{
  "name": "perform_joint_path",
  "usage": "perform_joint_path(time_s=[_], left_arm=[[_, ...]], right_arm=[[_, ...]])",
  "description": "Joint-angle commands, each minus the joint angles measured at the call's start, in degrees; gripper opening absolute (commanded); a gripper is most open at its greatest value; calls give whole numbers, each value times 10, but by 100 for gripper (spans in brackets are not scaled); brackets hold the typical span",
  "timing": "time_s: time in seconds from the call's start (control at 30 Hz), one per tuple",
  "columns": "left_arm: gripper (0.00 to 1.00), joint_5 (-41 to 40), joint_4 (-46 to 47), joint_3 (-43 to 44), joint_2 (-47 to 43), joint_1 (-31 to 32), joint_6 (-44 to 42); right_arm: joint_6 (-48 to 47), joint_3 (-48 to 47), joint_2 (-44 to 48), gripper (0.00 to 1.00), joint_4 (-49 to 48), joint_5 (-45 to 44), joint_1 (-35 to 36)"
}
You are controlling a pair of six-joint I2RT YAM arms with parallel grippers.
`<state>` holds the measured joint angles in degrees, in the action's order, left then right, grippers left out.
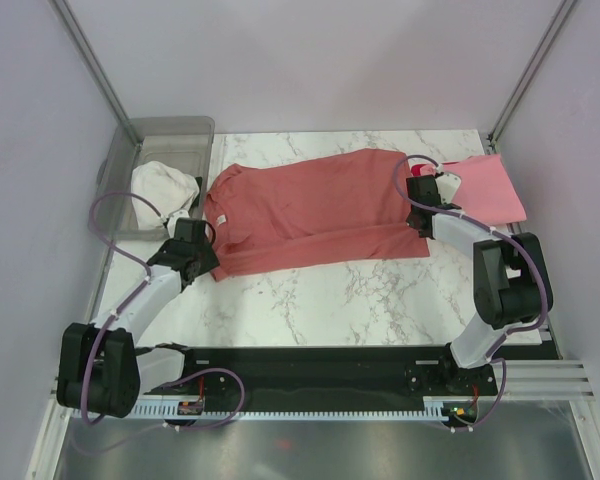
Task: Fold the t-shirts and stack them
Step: Fold the tshirt
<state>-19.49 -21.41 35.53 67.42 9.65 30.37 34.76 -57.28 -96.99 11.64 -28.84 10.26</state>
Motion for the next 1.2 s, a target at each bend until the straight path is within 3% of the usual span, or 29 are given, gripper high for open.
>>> perform_joint_path(time_s=[0.0,0.1,0.3,0.4,0.47,0.73,1.0,1.17], left_arm=[[63,3,-1,22,-11,-2,-9],[66,23,6,16,-40,-2,-8],[57,85,24,-5,-53,-3,-8],[64,131,35,-9,-52,-2,-9],[74,142,42,-12,-71,-2,-1],[82,92,8,14,-137,-2,17],[84,125,24,90,-35,26,-16],[76,123,31,168,67,64,-66]], right_arm=[[5,3,23,0,0,-21,-4],[4,3,23,0,1,-18,-3],[3,2,20,0,0,-15,-3],[3,1,18,0,0,-12,-3],[0,0,16,0,0,-10,-2],[-3,-1,13,0,-2,2,-3],[-8,-2,11,0,-5,11,-3],[-11,-4,8,0,-6,15,-3]])
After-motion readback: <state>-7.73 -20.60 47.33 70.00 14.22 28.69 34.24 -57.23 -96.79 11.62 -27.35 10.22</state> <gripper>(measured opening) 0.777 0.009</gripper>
